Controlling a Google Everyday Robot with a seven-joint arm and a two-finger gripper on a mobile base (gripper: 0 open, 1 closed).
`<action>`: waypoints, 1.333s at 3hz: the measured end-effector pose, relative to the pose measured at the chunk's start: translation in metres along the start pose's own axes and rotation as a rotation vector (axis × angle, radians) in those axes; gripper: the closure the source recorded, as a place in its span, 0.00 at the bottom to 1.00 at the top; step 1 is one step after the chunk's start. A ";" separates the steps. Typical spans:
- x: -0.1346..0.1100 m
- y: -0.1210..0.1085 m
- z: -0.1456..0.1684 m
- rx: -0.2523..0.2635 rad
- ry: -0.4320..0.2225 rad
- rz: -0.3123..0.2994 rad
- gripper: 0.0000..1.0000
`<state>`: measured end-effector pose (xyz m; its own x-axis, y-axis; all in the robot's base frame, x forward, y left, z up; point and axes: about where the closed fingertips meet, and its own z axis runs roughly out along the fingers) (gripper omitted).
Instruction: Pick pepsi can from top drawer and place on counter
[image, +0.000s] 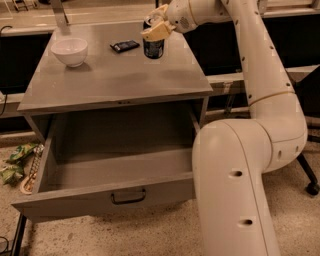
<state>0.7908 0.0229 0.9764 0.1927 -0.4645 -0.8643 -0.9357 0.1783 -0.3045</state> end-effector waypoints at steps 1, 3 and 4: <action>0.024 -0.004 0.017 -0.003 0.048 0.096 0.97; 0.040 0.006 0.044 -0.055 0.076 0.168 0.36; 0.040 0.011 0.054 -0.080 0.056 0.170 0.05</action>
Offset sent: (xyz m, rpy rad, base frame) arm 0.0858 -0.0139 -0.0157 -0.0347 0.2105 -0.0761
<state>0.8044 0.0528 0.9165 0.0150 -0.4812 -0.8765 -0.9743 0.1902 -0.1210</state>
